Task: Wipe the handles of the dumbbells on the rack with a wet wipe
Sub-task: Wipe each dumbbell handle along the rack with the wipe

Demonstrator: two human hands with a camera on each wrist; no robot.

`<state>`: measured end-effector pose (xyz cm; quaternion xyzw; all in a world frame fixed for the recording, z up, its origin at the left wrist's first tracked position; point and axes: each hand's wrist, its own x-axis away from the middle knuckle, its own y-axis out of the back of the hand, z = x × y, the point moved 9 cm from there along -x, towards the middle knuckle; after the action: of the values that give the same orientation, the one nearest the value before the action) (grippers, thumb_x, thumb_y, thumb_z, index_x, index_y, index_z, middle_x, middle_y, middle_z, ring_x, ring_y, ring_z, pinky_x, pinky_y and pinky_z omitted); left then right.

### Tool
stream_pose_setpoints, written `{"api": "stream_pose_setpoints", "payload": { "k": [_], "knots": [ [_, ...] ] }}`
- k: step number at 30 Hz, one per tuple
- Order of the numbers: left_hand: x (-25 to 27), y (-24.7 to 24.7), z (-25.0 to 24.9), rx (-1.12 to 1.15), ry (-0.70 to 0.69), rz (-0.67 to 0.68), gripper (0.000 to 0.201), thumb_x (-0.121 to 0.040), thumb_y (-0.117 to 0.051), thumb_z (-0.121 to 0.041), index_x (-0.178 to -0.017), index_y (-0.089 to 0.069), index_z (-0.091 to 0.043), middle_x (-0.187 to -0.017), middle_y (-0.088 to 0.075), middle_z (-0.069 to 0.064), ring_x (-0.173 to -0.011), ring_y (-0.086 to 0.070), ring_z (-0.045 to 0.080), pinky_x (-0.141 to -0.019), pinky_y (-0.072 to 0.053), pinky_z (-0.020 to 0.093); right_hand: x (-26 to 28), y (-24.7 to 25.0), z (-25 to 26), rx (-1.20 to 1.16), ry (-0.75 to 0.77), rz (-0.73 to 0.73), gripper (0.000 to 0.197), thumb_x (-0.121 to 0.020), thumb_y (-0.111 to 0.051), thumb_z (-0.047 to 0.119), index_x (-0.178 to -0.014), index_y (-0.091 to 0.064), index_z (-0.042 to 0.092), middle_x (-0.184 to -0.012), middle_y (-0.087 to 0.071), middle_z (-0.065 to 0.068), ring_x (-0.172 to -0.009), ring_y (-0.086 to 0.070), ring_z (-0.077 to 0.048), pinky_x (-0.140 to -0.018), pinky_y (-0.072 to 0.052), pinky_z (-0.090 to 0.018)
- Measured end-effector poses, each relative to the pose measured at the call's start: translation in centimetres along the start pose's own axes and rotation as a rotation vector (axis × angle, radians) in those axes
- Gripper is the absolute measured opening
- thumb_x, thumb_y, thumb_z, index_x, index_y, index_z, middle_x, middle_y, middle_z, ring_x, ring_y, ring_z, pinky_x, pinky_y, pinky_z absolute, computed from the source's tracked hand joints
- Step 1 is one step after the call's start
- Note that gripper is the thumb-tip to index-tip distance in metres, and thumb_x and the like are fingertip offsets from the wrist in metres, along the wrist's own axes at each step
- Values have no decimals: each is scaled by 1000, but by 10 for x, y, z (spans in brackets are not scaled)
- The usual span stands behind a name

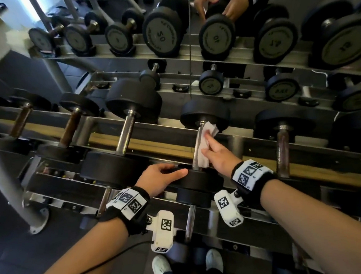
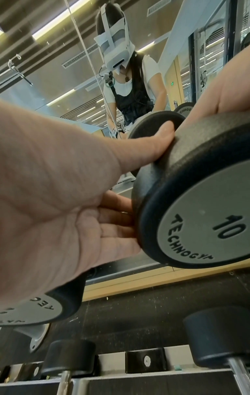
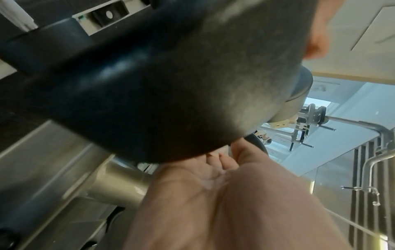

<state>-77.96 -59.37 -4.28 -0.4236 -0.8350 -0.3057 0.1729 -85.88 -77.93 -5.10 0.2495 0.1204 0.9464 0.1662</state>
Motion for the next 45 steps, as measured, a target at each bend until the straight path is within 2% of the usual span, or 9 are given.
{"api": "stream_pose_setpoints", "payload": {
  "k": [5,11,18,22,25,32,36,39,45],
  "knots": [
    [3,-2,-1,73,7,-8,78,-33,-73,-87,-94,-68,-39,-92,-76,-11,-92,-72,8,-95,-55,38,19,-9,-5,93,40,62,63,-104,-41,28,-155,-6,38,-162,-20,-4,-144,-30,-23,-112,-24,-26],
    [3,-2,0,92,7,6,98,-29,-73,-89,-109,-68,-34,-101,-75,-6,-97,-71,11,-97,-55,39,30,-8,-15,92,37,165,58,-104,-41,30,-155,-13,37,-163,-20,0,-146,-24,-16,-116,-18,-26],
    [8,-1,-1,93,24,-16,84,-31,-73,-89,-99,-68,-40,-99,-75,-8,-97,-71,10,-97,-54,39,1,7,4,31,21,50,61,-105,-41,25,-155,-9,39,-163,-15,0,-147,-24,-24,-122,-18,-37],
    [8,-1,-3,99,29,-22,75,-38,-76,-82,-98,-70,-38,-94,-76,-9,-93,-72,9,-97,-54,39,24,-4,-13,-120,50,93,48,-104,-43,24,-148,-33,43,-160,-27,2,-145,-29,-18,-121,-22,-37],
    [8,-1,-4,91,31,-9,80,-36,-77,-83,-99,-71,-34,-91,-77,-10,-87,-72,10,-95,-56,39,42,-11,-21,-153,84,151,35,-104,-43,26,-129,-55,48,-150,-44,5,-138,-39,-12,-116,-29,-28],
    [9,-3,-5,98,34,-10,82,-42,-78,-79,-110,-69,-33,-104,-75,-3,-100,-71,14,-100,-52,42,45,9,-7,47,137,114,28,-101,-50,32,-124,-65,38,-135,-59,8,-124,-52,-6,-113,-37,-34],
    [13,-3,-13,69,19,-5,72,-61,-80,-65,-123,-63,-33,-117,-70,-7,-111,-64,11,-106,-47,39,54,35,26,71,277,-29,23,-92,-65,30,-115,-68,36,-112,-69,14,-100,-62,3,-89,-49,-21],
    [15,2,-35,43,-49,-31,67,-78,-81,-35,-139,-53,-27,-134,-60,-5,-127,-53,13,-112,-40,40,59,48,52,69,338,-80,21,-83,-76,32,-102,-66,34,-102,-67,12,-92,-62,0,-77,-49,-13],
    [17,12,-97,217,-299,-2,62,-81,-76,-4,-133,-53,-28,-131,-62,-7,-120,-59,7,-104,-47,29,59,43,98,70,404,-110,17,-91,-60,15,-93,-57,31,-87,-65,6,-83,-61,-17,-74,-48,-32]
  ]
}}
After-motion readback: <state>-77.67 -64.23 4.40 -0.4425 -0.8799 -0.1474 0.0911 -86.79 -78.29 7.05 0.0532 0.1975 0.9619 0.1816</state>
